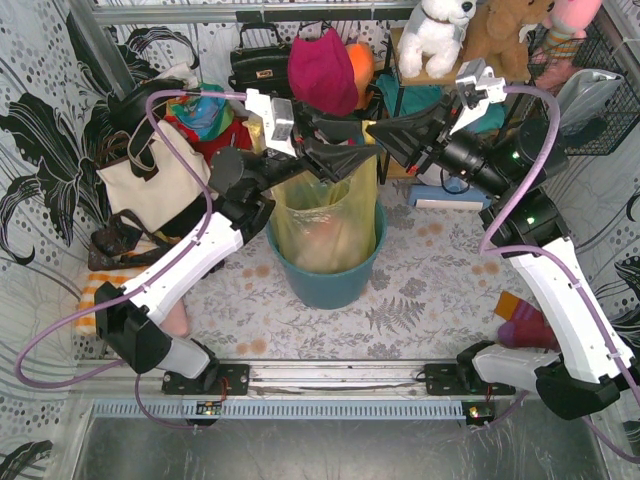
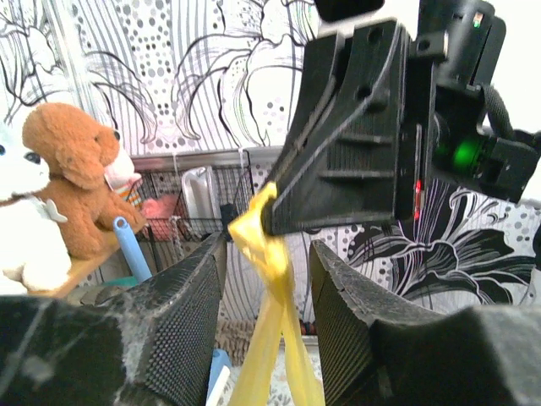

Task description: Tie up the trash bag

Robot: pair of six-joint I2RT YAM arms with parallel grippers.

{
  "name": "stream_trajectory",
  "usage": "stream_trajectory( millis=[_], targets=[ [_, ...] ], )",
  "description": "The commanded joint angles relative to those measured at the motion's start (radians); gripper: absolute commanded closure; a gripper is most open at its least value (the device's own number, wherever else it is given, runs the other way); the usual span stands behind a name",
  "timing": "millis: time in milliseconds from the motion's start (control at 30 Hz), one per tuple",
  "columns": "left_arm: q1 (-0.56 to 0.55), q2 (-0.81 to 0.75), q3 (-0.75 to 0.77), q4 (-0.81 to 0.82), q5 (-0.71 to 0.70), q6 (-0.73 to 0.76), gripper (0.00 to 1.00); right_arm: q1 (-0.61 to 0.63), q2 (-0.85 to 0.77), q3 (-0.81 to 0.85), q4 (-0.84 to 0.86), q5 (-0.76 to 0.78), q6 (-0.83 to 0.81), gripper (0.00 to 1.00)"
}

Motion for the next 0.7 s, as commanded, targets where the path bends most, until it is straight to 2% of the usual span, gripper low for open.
stream_trajectory(
  millis=[0,300,467,667],
  targets=[
    [0.003,-0.002,0.060,0.025,-0.041,-0.019,0.50,0.000,-0.031,-0.020,0.067,0.008,0.024,1.00],
    [0.003,0.014,0.077,0.000,-0.026,-0.017,0.63,0.000,-0.036,-0.025,0.077,0.005,0.029,1.00],
    [0.003,0.016,0.072,-0.010,-0.020,-0.013,0.65,0.000,-0.033,-0.024,0.079,0.002,0.032,1.00],
    [0.004,0.021,0.079,-0.014,-0.009,-0.018,0.74,0.000,-0.031,-0.023,0.078,-0.002,0.035,1.00]
  ],
)
